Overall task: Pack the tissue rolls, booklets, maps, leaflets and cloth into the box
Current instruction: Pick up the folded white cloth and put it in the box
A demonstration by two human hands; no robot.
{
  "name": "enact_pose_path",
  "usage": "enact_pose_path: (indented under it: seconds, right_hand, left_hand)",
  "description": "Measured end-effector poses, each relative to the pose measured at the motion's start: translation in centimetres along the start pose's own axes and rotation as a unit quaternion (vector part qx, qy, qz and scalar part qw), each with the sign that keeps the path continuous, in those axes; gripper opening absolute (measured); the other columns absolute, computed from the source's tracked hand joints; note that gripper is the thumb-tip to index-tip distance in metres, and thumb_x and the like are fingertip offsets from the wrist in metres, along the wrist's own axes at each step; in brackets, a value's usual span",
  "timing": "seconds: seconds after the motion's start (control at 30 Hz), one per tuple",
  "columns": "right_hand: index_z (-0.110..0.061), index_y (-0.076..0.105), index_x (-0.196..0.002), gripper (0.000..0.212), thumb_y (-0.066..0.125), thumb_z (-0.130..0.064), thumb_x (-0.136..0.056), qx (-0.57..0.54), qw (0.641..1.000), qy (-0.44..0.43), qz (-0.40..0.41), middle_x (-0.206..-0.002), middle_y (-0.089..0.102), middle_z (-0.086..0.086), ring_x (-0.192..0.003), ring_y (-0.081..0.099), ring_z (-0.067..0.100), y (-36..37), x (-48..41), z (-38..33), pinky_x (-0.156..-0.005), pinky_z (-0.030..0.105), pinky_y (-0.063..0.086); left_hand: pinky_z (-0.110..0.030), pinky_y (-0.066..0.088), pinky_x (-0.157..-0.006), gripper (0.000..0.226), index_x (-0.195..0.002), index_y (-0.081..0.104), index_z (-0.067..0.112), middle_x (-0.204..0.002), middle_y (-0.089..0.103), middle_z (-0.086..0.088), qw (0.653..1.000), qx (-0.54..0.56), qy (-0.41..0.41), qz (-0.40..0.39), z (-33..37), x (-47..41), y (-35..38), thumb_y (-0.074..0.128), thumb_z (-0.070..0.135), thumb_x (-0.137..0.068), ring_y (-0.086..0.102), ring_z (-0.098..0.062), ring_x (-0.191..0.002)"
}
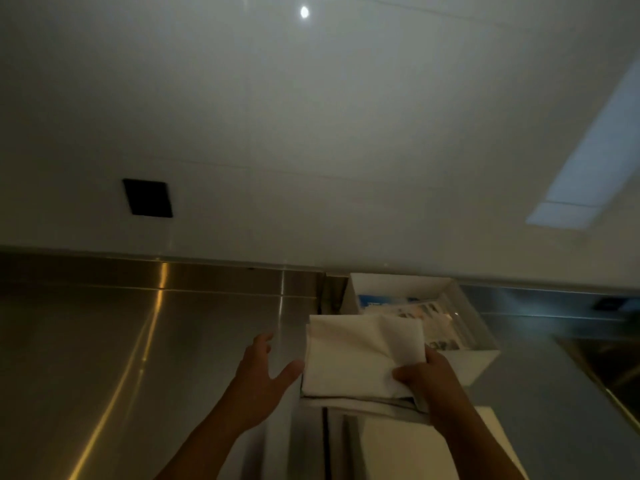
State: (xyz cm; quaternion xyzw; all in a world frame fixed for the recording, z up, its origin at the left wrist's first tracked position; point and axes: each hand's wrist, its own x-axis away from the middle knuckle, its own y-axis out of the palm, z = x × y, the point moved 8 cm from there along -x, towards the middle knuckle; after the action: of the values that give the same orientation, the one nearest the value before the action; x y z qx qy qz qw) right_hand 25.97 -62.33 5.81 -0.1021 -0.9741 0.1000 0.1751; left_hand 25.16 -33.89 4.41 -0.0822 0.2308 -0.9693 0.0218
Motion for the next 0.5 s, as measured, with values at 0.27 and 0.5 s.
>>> enact_pose_path:
  seconds: [0.27,0.5]
  right_hand:
    - [-0.001,0.065,-0.099,0.036,0.06,0.016,-0.068,-0.017,0.998,0.021,0.05,-0.089,0.066,0.027,-0.082,0.064,0.041,-11.6,-6.2,0.5,-0.076,0.054,0.056]
    - [-0.01,0.061,-0.079,0.031,0.055,0.019,-0.071,-0.006,0.995,0.01,0.097,-0.081,0.062,0.018,-0.075,0.061,0.034,-16.0,-8.3,-2.5,-0.071,0.046,0.055]
  left_hand:
    - [-0.037,0.039,-0.102,0.073,-0.14,0.027,0.029,-0.143,0.038,-0.001,1.0,-0.01,-0.005,0.003,2.2,0.1,5.3,0.06,0.053,-0.079,0.043,-0.018,-0.125]
    - [-0.038,0.04,-0.101,0.066,-0.14,0.032,0.023,-0.145,0.038,-0.008,1.0,0.002,0.0,-0.019,3.5,-3.0,7.7,0.059,0.045,-0.084,0.044,-0.022,-0.126]
